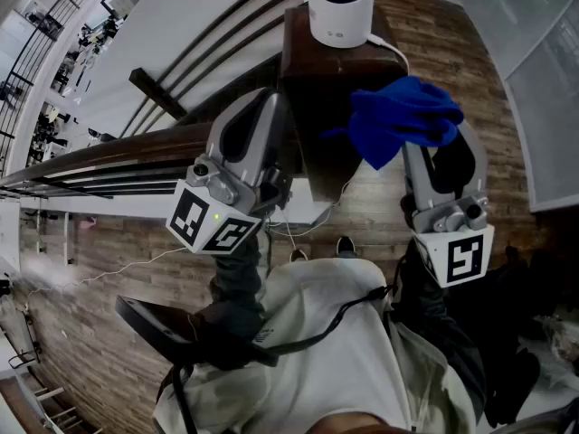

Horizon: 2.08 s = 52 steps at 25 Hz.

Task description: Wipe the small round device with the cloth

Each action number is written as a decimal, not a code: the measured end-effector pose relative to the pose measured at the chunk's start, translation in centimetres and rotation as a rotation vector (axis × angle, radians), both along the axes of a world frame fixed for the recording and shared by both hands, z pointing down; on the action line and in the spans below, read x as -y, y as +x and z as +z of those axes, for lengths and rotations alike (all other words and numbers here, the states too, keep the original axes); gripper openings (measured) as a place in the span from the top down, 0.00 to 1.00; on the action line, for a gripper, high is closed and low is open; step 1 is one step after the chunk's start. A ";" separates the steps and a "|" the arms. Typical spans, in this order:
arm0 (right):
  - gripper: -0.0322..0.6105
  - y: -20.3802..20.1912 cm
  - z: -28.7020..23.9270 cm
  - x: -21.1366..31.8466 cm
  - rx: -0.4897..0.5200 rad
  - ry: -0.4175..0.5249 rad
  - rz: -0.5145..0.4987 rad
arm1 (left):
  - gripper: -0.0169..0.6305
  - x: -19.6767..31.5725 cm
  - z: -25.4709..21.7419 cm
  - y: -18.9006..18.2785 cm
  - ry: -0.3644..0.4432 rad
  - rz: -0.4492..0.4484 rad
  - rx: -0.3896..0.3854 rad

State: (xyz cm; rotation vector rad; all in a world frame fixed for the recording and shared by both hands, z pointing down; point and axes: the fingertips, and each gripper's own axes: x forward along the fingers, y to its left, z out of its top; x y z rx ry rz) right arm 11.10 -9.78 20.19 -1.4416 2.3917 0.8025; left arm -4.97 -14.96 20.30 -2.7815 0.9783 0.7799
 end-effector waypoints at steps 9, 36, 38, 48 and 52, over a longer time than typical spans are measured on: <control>0.70 -0.7 -0.3 0.8 -0.013 -0.010 -0.003 | 0.97 0.5 -0.5 -0.3 -0.005 0.009 0.003; 0.70 -4.8 -12.7 9.1 -0.550 0.239 0.307 | 0.97 2.0 -2.2 0.1 0.010 0.050 -0.010; 0.70 -4.6 -11.4 8.8 -0.517 0.236 0.298 | 0.97 2.5 -1.8 0.2 0.007 0.052 -0.012; 0.70 -5.7 -3.4 7.4 -0.740 0.155 0.276 | 0.97 3.6 -1.1 0.2 -0.006 0.056 0.014; 0.70 -3.0 -9.9 6.8 -0.563 0.274 0.288 | 0.97 3.1 -3.1 0.6 0.039 0.058 0.029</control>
